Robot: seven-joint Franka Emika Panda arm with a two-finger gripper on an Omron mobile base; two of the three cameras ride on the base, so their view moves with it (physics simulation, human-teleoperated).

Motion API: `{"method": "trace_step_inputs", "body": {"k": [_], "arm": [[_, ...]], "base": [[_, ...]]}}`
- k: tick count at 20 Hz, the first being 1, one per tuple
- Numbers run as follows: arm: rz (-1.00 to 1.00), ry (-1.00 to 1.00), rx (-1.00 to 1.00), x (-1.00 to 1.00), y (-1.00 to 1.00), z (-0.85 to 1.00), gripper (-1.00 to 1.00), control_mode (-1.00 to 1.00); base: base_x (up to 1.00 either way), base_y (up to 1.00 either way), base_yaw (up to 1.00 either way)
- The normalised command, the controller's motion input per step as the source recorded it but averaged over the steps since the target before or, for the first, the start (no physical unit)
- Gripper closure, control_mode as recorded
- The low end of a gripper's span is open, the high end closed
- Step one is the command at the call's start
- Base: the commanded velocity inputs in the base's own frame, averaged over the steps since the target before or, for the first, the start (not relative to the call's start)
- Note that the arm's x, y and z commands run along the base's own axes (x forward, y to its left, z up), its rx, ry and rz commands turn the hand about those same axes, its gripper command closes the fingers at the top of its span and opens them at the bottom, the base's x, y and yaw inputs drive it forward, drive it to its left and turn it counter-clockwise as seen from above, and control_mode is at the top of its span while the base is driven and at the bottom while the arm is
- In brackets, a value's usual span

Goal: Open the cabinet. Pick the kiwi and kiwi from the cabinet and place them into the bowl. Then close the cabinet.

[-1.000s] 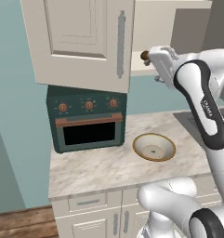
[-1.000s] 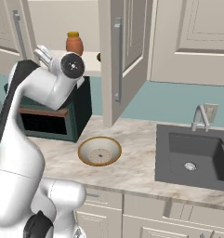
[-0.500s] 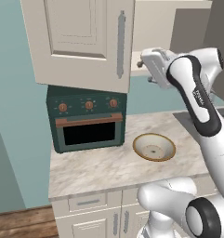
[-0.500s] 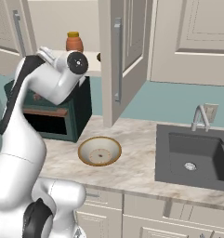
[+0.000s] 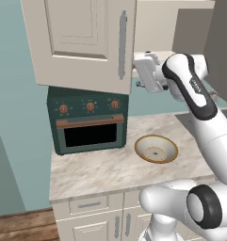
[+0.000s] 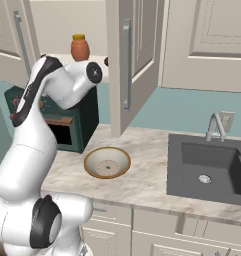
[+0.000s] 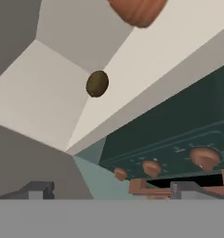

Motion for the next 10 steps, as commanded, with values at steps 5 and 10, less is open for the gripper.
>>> {"method": "trace_step_inputs", "body": {"k": [5,10], "arm": [[0.46,0.11,0.00,-0.12,0.21,0.00,-1.00,-1.00],[0.43,0.02,0.00,-0.29,0.27,0.00,-1.00,-1.00]], "base": [[0.00,0.00,0.00],[0.00,0.00,0.00]]}}
